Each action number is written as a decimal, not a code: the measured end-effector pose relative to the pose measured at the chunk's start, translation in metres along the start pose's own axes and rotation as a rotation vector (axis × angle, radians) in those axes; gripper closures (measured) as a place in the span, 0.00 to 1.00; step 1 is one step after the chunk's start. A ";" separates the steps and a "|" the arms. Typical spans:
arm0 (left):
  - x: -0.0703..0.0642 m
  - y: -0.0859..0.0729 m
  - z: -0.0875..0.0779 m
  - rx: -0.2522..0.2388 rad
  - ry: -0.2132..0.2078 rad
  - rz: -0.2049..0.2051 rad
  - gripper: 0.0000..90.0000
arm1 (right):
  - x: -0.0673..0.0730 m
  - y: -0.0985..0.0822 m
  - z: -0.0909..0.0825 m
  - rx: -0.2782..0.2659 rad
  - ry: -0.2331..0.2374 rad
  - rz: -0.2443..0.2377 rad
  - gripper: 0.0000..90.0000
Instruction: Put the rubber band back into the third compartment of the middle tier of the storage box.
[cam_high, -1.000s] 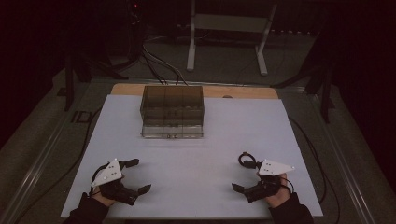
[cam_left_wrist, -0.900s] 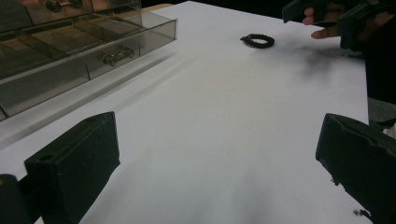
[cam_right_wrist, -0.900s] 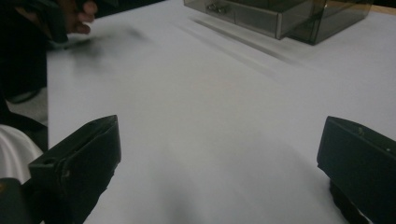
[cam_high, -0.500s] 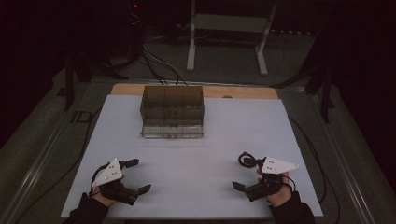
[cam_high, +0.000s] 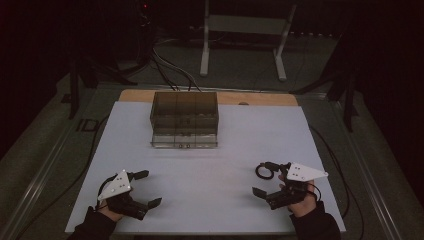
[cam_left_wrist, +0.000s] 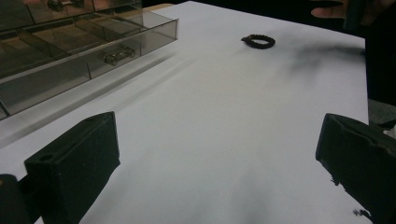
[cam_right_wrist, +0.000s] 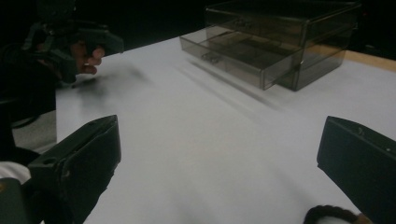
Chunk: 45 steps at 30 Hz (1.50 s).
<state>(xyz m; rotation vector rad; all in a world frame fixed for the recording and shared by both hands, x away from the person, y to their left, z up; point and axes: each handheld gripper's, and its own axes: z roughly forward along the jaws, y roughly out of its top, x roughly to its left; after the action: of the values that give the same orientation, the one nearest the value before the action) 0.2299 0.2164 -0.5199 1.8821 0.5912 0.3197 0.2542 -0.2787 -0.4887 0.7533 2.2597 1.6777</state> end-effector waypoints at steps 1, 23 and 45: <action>0.000 0.000 0.000 0.000 0.000 0.000 0.00 | -0.001 0.001 -0.001 -0.003 -0.002 -0.001 0.00; 0.003 0.004 0.003 -0.030 -0.005 -0.030 0.00 | -0.029 0.028 -0.003 -0.059 -0.142 0.065 0.00; 0.001 0.010 0.012 -0.030 -0.023 -0.022 0.00 | -0.047 0.016 -0.006 -0.027 -0.264 0.106 0.00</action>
<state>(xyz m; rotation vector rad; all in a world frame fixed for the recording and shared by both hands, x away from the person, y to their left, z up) 0.2388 0.2043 -0.5157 1.8475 0.5877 0.2903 0.2952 -0.3054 -0.4775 1.0380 2.0450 1.5447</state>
